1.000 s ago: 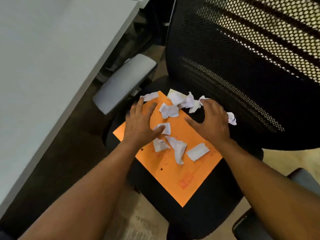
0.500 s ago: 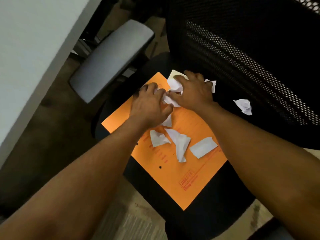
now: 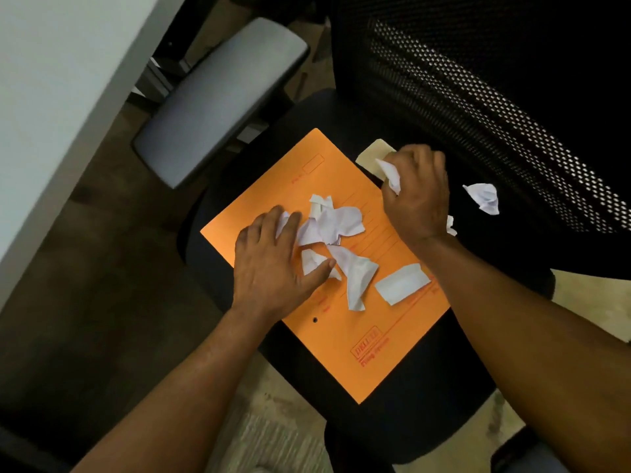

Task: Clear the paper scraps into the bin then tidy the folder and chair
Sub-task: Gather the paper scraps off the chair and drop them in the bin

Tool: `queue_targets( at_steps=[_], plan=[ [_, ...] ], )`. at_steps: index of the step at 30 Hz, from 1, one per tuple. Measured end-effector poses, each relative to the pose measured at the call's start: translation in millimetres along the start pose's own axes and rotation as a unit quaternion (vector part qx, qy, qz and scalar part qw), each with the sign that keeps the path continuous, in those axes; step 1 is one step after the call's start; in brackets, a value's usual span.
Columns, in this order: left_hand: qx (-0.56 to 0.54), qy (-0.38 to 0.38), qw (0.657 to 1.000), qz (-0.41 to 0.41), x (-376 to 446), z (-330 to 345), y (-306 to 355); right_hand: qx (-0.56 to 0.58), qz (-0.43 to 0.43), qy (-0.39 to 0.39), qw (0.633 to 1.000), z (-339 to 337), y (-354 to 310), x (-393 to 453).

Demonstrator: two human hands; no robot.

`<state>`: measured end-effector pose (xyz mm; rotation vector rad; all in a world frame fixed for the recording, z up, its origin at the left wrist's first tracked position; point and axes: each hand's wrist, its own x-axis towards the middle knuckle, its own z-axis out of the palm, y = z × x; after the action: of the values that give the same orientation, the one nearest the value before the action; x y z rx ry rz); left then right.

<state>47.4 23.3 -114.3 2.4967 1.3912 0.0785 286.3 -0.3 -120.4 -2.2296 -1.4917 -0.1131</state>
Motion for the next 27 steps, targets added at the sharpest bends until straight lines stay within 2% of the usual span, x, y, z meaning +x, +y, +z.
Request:
queue_targets(
  at_steps=[5,10,12,14,17,19,22,27],
  plan=[
    [-0.014,-0.039,0.995,0.092,23.7,3.7,19.1,0.044,0.055,0.047,0.996,-15.8,-10.4,-11.8],
    [0.080,-0.087,0.972,0.203,32.4,8.6,31.2,0.053,0.139,0.082,0.985,-41.2,3.9,-28.9],
    [0.071,-0.066,0.969,0.230,23.6,13.2,30.6,0.037,0.181,0.056,0.981,-51.9,12.9,-36.1],
    [0.052,-0.046,0.968,0.243,13.8,18.5,29.5,0.002,0.209,-0.020,0.978,-58.5,18.3,-47.8],
    [0.046,-0.045,0.970,0.235,1.4,24.2,33.4,-0.046,0.207,-0.143,0.967,-58.2,13.3,-71.5],
    [0.057,-0.062,0.971,0.222,-5.2,25.4,37.7,-0.072,0.209,-0.191,0.957,-53.9,0.5,-84.5],
    [0.079,-0.067,0.969,0.225,-15.1,26.6,40.1,-0.104,0.212,-0.220,0.946,-43.1,-22.1,-104.8],
    [0.035,-0.035,0.975,0.215,-24.3,25.4,40.9,-0.113,0.176,-0.167,0.963,-28.7,-37.9,-121.7]
  ],
)
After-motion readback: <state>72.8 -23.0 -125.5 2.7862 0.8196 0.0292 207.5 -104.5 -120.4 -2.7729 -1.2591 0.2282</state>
